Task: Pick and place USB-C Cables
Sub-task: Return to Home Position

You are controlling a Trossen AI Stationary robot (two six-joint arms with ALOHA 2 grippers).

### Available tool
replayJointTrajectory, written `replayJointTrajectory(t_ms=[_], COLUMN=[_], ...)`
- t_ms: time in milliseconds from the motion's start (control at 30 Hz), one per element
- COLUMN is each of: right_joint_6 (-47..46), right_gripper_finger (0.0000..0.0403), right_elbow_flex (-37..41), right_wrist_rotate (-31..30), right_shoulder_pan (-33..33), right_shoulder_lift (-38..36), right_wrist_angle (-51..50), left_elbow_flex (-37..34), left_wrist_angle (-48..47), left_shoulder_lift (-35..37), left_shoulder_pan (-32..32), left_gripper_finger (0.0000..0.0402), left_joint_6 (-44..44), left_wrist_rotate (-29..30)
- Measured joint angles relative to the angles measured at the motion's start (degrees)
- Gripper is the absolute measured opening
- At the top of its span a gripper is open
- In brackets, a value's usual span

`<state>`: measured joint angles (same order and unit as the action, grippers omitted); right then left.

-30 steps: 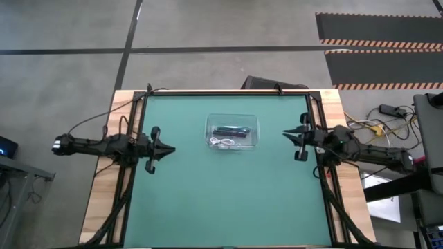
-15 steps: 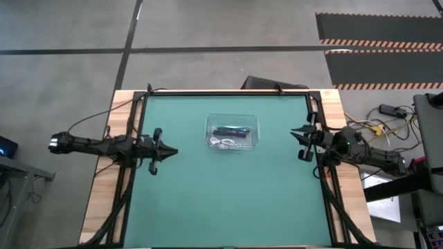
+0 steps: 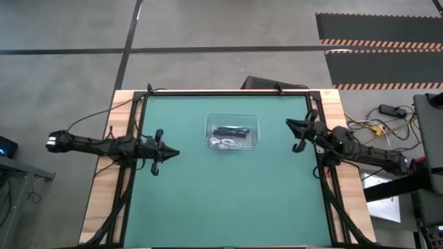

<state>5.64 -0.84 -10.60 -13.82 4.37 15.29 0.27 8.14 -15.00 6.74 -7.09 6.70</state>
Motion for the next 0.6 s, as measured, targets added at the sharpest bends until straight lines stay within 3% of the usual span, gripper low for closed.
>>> replayJointTrajectory(t_ms=[167,600], right_joint_6=[-5.88,-5.06], right_gripper_finger=[0.0031,0.0031], right_elbow_flex=[0.00,0.00], right_wrist_rotate=[-1.45,-1.48], right_shoulder_pan=[0.00,0.00], right_shoulder_lift=[2.07,5.17], right_wrist_angle=[-3.32,-3.54], left_elbow_flex=[0.00,-0.01], left_wrist_angle=[-0.01,-0.02], left_shoulder_lift=[-1.25,-4.00], left_shoulder_pan=[0.00,-0.01], left_gripper_finger=[0.0009,0.0009], left_joint_6=[0.02,0.01], left_wrist_rotate=[0.00,0.00])
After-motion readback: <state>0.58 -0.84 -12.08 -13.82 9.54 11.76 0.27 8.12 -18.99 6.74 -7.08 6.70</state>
